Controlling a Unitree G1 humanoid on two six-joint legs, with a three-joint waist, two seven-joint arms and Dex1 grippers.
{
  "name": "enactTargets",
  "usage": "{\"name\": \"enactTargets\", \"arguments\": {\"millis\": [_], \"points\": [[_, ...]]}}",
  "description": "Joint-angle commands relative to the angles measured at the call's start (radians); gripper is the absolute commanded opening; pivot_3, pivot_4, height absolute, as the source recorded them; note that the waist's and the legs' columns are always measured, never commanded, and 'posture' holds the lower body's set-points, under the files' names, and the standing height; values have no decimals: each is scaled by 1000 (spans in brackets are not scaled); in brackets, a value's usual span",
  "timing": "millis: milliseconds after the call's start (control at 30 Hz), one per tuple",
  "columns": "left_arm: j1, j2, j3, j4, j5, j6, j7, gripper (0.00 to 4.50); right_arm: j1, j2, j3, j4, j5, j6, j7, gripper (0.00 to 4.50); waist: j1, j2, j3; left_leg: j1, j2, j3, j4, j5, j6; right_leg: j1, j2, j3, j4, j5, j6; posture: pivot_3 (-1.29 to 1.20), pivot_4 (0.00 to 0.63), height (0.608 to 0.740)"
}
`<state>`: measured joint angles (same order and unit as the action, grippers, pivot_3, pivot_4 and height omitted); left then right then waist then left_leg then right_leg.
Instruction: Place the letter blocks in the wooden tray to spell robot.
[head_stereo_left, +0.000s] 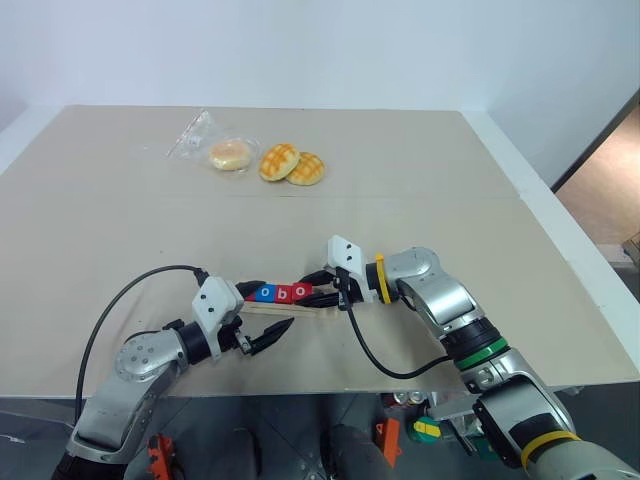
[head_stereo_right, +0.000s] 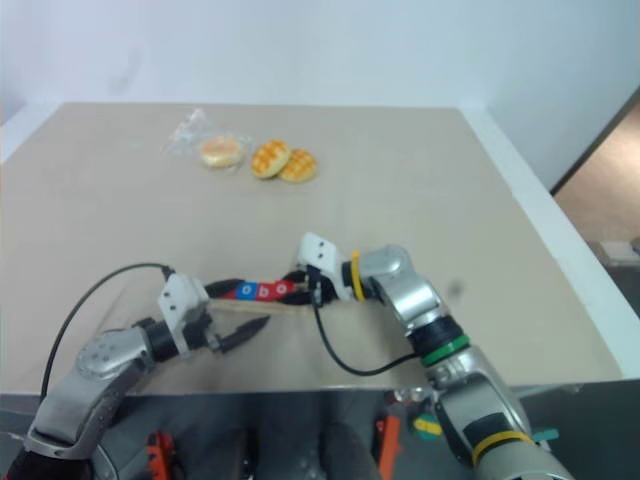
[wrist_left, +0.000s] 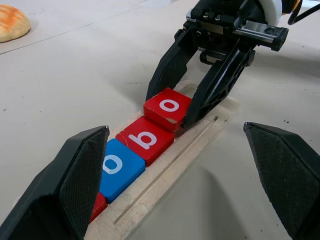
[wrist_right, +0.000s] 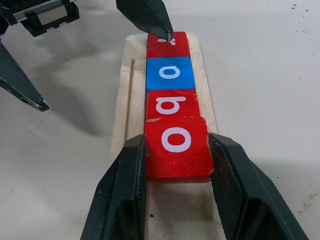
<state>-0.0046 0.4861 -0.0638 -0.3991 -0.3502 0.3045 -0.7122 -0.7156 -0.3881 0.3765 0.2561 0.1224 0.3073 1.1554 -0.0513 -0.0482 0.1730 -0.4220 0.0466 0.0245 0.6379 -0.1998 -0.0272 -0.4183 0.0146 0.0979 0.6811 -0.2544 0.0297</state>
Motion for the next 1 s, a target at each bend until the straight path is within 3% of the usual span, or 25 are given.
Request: {"name": "enactTargets", "arguments": {"millis": [33, 400, 500, 533, 700, 1000], "points": [[3, 5, 6, -26, 3, -17, 0, 4500, -10, -10, -26, -19, 13, -7, 18, 1706, 0, 0, 0, 0, 0, 0, 0, 0, 0, 0, 0, 0, 0, 0, 0, 0, 150, 740], [6, 5, -2, -27, 7, -20, -4, 4500, 13, -41, -35, -100, 32, 31, 34, 1706, 0, 0, 0, 0, 0, 0, 0, 0, 0, 0, 0, 0, 0, 0, 0, 0, 150, 740], [2, 4, -8, -27, 8, -19, -6, 4500, 18, -44, -35, -110, 34, 34, 30, 2646, 0, 0, 0, 0, 0, 0, 0, 0, 0, 0, 0, 0, 0, 0, 0, 0, 150, 740], [2, 4, -10, -27, 8, -19, -6, 4500, 19, -44, -34, -114, 35, 36, 28, 2646, 0, 0, 0, 0, 0, 0, 0, 0, 0, 0, 0, 0, 0, 0, 0, 0, 150, 740], [-3, 3, -15, -26, 8, -17, -7, 4500, 21, -41, -31, -124, 38, 44, 21, 4433, 0, 0, 0, 0, 0, 0, 0, 0, 0, 0, 0, 0, 0, 0, 0, 0, 150, 740], [11, 5, -13, -34, 9, -20, -7, 4500, 24, -36, -75, -164, 73, 96, -19, 4480, 0, 0, 0, 0, 0, 0, 0, 0, 0, 0, 0, 0, 0, 0, 0, 0, 150, 740]]}}
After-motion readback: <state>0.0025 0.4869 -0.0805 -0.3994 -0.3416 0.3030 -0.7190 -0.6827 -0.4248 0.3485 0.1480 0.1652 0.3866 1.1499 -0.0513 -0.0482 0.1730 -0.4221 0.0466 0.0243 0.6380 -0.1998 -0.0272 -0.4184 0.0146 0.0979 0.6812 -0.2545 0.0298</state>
